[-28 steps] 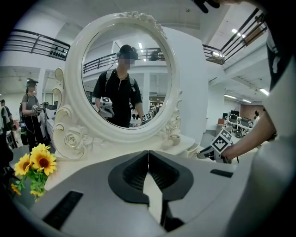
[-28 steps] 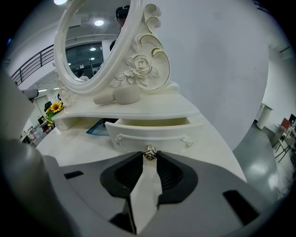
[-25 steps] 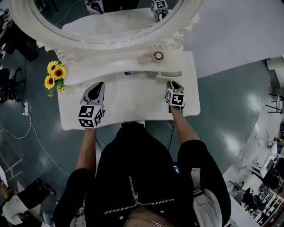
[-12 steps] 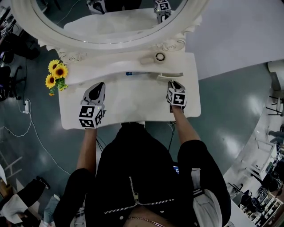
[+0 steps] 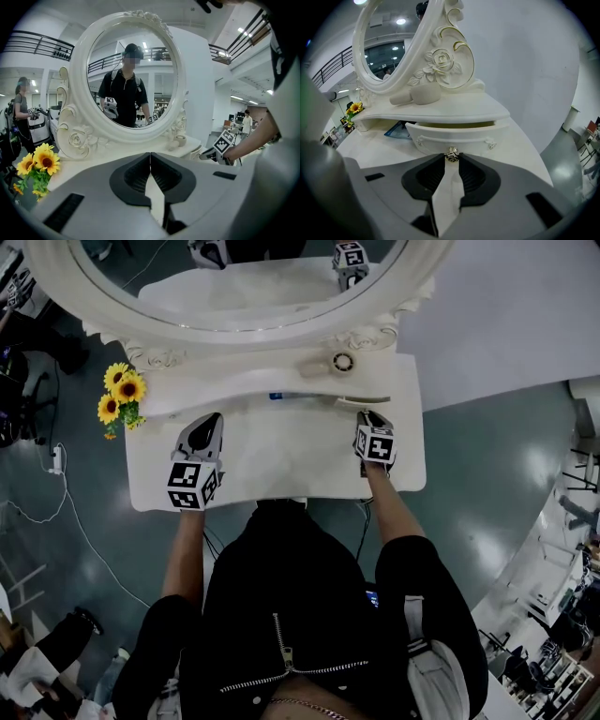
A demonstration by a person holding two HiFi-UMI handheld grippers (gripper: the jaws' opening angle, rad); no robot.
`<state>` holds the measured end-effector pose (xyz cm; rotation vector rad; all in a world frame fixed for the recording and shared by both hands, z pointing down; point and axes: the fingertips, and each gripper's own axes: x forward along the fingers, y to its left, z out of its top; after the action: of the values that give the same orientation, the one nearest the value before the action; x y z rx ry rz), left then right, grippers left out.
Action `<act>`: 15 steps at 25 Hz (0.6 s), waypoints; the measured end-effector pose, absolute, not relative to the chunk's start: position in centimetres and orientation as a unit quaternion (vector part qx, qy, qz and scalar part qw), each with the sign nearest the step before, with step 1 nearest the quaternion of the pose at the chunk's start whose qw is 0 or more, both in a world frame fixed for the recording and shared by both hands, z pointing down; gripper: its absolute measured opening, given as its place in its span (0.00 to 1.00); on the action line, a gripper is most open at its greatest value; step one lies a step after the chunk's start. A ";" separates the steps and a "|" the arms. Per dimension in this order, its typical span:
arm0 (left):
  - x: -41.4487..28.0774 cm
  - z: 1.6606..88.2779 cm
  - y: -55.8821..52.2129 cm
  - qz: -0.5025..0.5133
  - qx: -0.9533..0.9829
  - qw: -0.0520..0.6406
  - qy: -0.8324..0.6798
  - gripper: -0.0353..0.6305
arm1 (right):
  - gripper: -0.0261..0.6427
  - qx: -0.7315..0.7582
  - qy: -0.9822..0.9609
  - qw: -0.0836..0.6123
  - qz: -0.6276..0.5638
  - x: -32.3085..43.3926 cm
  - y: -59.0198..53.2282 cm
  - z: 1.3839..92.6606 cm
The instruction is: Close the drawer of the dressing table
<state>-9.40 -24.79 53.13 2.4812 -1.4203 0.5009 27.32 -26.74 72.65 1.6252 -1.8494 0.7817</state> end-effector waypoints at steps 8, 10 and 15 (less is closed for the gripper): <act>-9.7 53.3 -25.2 0.175 0.846 0.121 -0.489 0.09 | 0.19 0.600 -0.691 0.282 0.288 27.5 -27.8 72.9; -9.8 53.4 -25.3 0.176 0.845 0.123 -0.489 0.09 | 0.19 0.600 -0.690 0.284 0.287 27.5 -28.0 72.9; -10.1 53.5 -25.5 0.177 0.844 0.124 -0.491 0.09 | 0.19 0.600 -0.691 0.283 0.288 27.3 -28.4 73.0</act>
<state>-10.08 -25.55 53.49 2.4598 -1.4315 0.5162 27.28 -28.38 72.99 1.6057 -1.8499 0.7701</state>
